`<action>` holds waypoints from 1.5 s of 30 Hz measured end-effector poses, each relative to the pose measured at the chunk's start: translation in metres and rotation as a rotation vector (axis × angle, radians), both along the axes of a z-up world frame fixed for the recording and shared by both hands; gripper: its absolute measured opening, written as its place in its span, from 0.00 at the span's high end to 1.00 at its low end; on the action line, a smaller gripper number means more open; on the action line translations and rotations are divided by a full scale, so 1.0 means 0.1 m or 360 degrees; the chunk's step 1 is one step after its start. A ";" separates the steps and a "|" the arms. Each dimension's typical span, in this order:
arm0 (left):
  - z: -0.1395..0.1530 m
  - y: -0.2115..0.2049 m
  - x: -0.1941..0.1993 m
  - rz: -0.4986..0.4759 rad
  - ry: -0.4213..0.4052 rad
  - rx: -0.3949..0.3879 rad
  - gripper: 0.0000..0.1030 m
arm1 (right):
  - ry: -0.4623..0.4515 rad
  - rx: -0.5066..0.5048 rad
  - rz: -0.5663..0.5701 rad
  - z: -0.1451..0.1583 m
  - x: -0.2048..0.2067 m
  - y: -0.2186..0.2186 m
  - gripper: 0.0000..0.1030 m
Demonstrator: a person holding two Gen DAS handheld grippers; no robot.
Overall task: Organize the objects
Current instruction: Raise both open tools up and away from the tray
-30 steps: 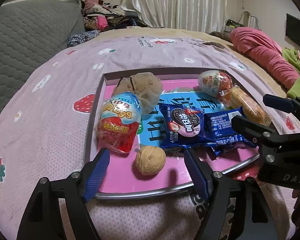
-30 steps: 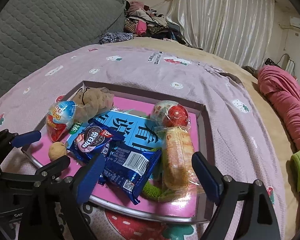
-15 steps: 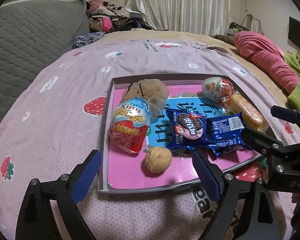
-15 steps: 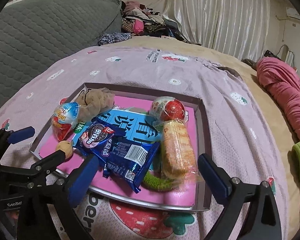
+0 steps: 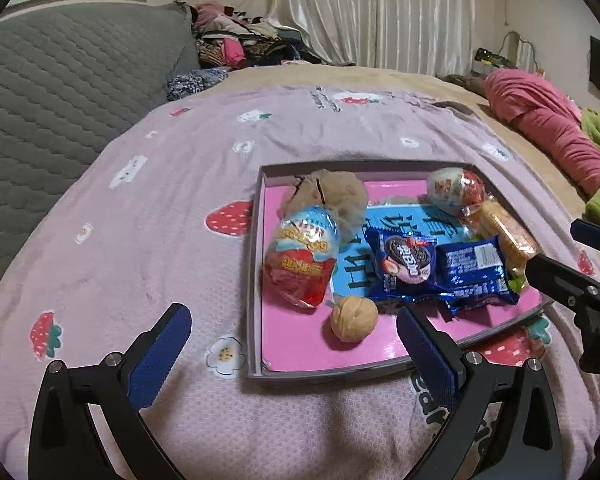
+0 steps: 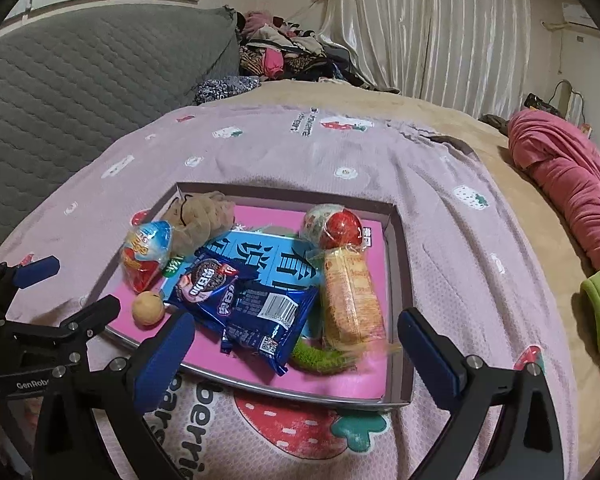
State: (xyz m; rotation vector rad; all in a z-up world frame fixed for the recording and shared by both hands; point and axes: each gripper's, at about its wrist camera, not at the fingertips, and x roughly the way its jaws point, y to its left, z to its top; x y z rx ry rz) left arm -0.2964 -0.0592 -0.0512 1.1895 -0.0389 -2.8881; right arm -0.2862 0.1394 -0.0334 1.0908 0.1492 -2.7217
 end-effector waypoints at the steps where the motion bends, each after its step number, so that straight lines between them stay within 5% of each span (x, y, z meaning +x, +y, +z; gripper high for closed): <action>1: 0.02 -0.01 0.01 0.0007 0.0003 -0.0005 0.01 | 0.0002 -0.0004 0.0004 0.02 0.01 -0.01 0.01; 19: 0.72 -0.06 0.31 0.0019 0.0149 0.0003 0.01 | 0.0113 -0.0018 0.0007 0.54 0.39 -0.01 0.00; 45: 1.67 0.10 1.38 0.0007 0.0381 0.0007 0.01 | 0.0273 -0.0023 -0.0009 1.28 1.29 0.13 0.00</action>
